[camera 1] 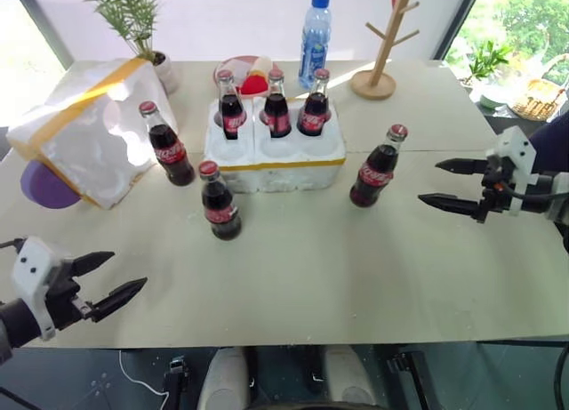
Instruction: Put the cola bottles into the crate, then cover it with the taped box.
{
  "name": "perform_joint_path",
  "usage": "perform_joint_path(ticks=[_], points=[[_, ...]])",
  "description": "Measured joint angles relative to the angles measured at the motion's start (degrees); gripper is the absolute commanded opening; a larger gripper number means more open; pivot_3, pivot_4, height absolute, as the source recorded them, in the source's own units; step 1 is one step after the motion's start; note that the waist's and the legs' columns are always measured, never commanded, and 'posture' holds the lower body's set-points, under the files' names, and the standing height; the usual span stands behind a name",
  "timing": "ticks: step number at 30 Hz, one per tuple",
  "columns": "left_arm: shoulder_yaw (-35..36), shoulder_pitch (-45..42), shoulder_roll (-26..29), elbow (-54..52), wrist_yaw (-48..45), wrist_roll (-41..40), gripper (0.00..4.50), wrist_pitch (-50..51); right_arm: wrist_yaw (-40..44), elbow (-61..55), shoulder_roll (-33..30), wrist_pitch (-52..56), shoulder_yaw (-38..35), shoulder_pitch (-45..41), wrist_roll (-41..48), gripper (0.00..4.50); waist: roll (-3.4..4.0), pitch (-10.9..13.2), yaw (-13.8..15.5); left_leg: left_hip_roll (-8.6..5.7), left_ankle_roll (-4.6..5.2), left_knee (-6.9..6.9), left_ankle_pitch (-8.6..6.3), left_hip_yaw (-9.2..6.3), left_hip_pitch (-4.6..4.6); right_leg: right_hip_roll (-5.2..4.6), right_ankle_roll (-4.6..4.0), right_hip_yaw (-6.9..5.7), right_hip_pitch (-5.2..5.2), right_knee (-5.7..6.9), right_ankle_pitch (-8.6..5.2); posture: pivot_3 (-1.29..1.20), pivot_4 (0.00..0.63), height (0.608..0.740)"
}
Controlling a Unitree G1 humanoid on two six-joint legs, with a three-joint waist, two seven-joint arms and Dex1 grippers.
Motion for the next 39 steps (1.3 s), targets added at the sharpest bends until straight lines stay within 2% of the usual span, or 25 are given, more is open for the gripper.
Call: perform_joint_path(ticks=[12, 22, 25, 31, 36, 39], points=[[-0.6, -1.1, -1.1, -0.4, 1.8, 1.4, 4.46, -1.2, -0.3, -0.2, 0.1, 0.1, 0.0, 1.7, 0.0, 4.50, 0.00, 0.0, -0.1, 0.00, 0.00, 0.00, 0.00, 0.04, 0.00, 0.03, 0.01, 0.04, 0.01, -0.02, 0.01, 0.00, 0.150, 0.740], [-3.0, -8.0, -1.4, 3.5, 4.9, 4.0, 4.46, -3.2, -0.5, -2.6, 0.1, 4.2, -1.5, 2.5, 2.9, 4.50, 0.00, 0.0, 0.0, 0.00, 0.00, -0.01, 0.00, 0.04, 0.01, 0.03, 0.02, 0.03, 0.02, 0.00, 0.01, 0.00, 0.150, 0.740], [-4.9, -14.4, -1.9, 6.3, 7.3, 5.4, 4.46, -4.8, 1.3, -3.9, -1.2, 11.2, -3.7, 1.5, 7.9, 4.50, 0.05, 0.0, 0.2, -0.02, -0.01, 0.01, 0.01, 0.02, 0.00, 0.01, 0.04, 0.03, 0.03, 0.06, 0.03, 0.00, 0.150, 0.740], [-12.1, -29.5, -1.9, 14.0, 10.6, 7.6, 4.46, -5.5, 6.3, -10.5, -8.1, 22.6, -10.2, -1.8, 18.3, 4.50, 0.09, 0.0, 0.1, -0.01, -0.01, 0.01, 0.01, -0.01, 0.04, 0.03, 0.22, 0.01, 0.06, 0.10, 0.13, 0.00, 0.150, 0.740], [-18.9, -41.7, -2.8, 23.7, 13.3, 12.0, 4.46, -7.8, 5.4, -18.2, -8.2, 30.2, -13.1, -4.6, 27.3, 4.50, 0.05, 0.0, 0.0, -0.01, -0.01, 0.01, 0.01, -0.01, 0.04, 0.08, 0.25, 0.01, 0.01, 0.24, 0.16, 0.00, 0.150, 0.740], [-21.8, -46.1, -3.3, 28.6, 13.5, 14.1, 4.46, -9.8, 3.9, -22.6, -7.6, 32.0, -13.4, -4.4, 30.1, 4.50, 0.06, 0.0, 0.1, -0.02, -0.01, 0.01, 0.01, 0.00, 0.02, 0.06, 0.26, -0.01, -0.02, 0.27, 0.16, 0.00, 0.150, 0.740]])
